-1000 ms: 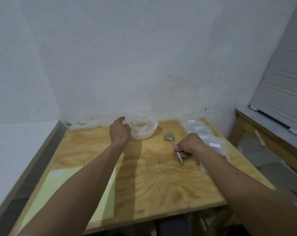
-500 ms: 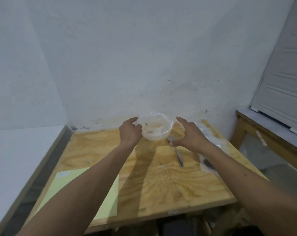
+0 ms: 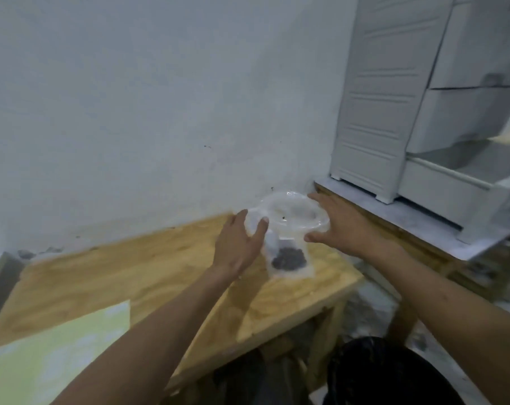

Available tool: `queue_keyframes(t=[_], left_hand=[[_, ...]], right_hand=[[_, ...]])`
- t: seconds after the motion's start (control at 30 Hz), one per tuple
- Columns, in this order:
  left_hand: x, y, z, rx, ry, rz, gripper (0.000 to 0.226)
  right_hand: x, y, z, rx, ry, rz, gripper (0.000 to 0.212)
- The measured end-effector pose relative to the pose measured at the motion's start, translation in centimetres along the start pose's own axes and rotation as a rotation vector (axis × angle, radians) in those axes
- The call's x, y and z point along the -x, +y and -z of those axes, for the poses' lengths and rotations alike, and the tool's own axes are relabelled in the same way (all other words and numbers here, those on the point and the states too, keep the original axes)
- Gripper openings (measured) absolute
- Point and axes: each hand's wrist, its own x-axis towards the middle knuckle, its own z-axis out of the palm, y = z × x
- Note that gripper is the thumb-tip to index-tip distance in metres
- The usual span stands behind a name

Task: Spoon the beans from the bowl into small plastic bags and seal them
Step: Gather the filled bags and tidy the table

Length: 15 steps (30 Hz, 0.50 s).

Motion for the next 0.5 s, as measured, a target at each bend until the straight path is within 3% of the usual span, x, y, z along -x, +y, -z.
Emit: queue_keyframes(t=[0.1,0.17,0.27,0.37,0.5], left_hand=[[2.9,1.9,-4.4,-0.196,-0.181,-0.369,0.069],[4.2,2.8,-7.3,-0.302,-0.325,-0.481,0.073],[5.2,2.6,-11.0,-0.496,-0.492,-0.624,0.071],[5.2,1.6,-12.7,-0.612,-0.607,-0.697,0.059],[4.7,1.5,-12.8,-0.599,-0.642,-0.684,0.057]], right_hand=[[3.6,2.9,2.4,-0.027,0.081,-0.045,0.084],[6.4,4.4,3.6,-0.018,0.122,-0.110,0.071],[10.7,7.2,4.0,0.021,0.133,-0.281,0.082],[14.9,9.6,2.6,0.036,0.070,-0.432,0.093],[18.8,10.9,-1.0,0.028,-0.039,-0.596,0.094]])
